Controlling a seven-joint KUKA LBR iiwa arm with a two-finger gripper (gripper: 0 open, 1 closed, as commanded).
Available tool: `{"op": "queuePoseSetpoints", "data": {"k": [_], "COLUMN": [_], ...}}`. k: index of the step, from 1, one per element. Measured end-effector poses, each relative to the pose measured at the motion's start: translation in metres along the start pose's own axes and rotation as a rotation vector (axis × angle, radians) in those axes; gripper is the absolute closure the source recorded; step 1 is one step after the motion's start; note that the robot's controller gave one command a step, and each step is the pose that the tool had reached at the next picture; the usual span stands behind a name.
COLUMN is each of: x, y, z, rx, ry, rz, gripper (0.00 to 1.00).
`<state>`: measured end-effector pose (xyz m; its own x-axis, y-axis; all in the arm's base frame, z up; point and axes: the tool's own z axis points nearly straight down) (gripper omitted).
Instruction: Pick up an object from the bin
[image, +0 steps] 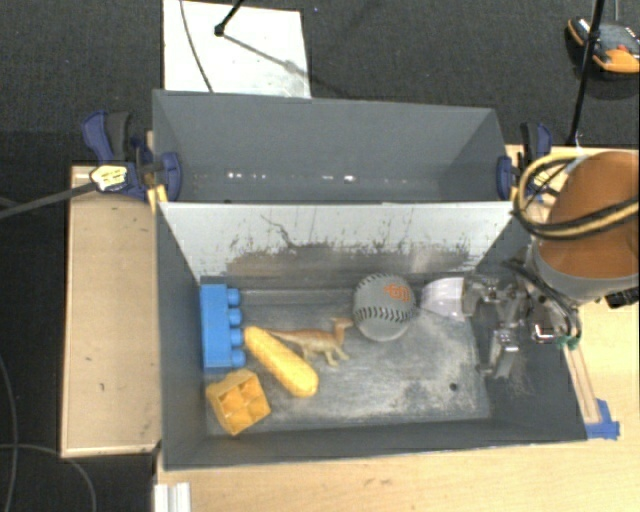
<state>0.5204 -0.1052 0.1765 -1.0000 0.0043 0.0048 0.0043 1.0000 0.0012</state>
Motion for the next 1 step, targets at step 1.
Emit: {"op": "queuePoseSetpoints", "data": {"k": [1], "x": [-0.0018], "y": [0.0003], "z": [-0.0044], "rx": [0.002], "ry": [-0.008], "rz": [-0.004], "gripper": [0.0]}}
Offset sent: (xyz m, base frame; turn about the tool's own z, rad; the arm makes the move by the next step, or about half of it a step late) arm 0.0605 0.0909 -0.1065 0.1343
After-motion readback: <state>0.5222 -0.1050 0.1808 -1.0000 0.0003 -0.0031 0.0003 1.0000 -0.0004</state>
